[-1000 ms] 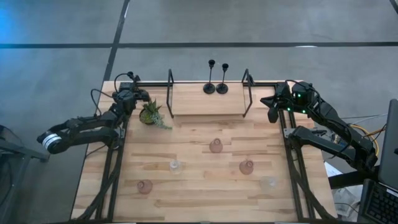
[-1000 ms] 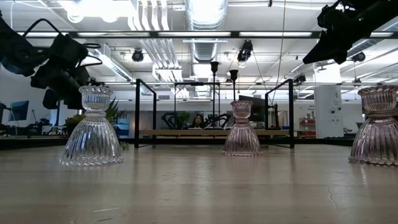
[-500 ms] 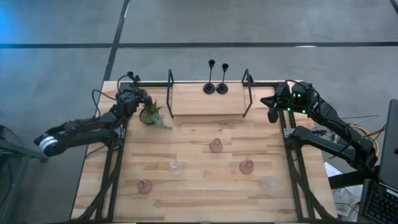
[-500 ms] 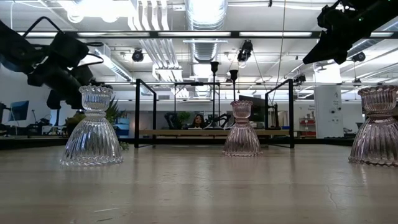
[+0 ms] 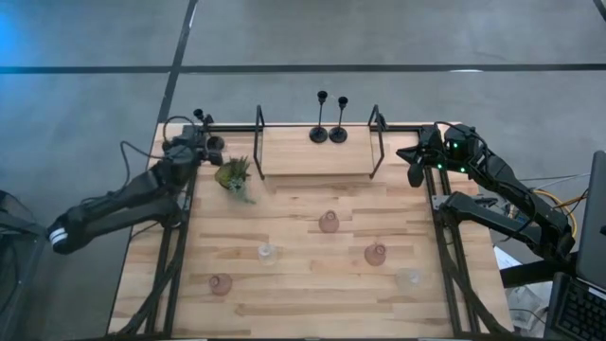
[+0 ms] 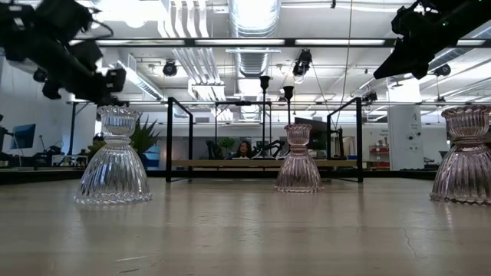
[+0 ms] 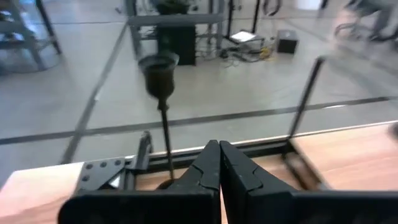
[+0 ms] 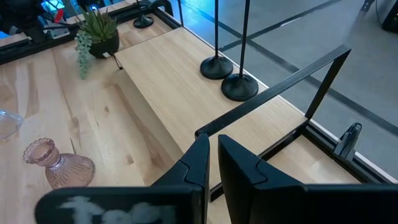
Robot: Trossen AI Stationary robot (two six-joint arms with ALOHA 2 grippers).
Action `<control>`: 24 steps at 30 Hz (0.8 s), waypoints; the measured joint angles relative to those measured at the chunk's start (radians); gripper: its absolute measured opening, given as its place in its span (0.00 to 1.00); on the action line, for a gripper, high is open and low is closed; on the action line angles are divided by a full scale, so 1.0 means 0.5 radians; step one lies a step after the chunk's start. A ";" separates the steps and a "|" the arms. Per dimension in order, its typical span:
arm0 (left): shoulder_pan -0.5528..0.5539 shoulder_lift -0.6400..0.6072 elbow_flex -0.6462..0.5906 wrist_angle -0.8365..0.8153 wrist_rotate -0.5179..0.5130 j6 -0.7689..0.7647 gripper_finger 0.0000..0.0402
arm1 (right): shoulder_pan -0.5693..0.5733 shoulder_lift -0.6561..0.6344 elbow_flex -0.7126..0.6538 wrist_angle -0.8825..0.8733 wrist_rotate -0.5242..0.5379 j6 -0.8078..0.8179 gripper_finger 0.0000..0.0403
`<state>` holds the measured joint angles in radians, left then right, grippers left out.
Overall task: Pick & Place candle stick holders
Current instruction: Put the black candle holder on the shelf aligned with the other black candle holder
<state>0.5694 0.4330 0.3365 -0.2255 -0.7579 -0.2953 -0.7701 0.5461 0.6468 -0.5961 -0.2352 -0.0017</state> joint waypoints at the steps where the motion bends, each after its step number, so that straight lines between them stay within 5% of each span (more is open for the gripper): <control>1: -0.033 -0.033 0.039 -0.082 0.005 -0.050 0.00 | 0.000 0.000 0.000 0.000 0.000 0.001 0.07; 7: -0.326 -0.079 0.159 -0.162 0.106 -0.404 0.00 | 0.000 0.000 0.000 0.000 0.000 0.001 0.07; 16: -0.863 0.525 0.182 0.533 -0.729 -0.497 0.00 | 0.000 0.000 0.000 0.001 0.000 0.002 0.07; 24: -0.731 1.187 0.428 0.523 -0.878 -0.508 0.00 | 0.000 0.000 0.000 0.001 0.001 -0.002 0.07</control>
<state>0.2040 1.0266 0.5507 0.0362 -1.1967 -0.5494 -0.7700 0.5461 0.6468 -0.5957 -0.2348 -0.0025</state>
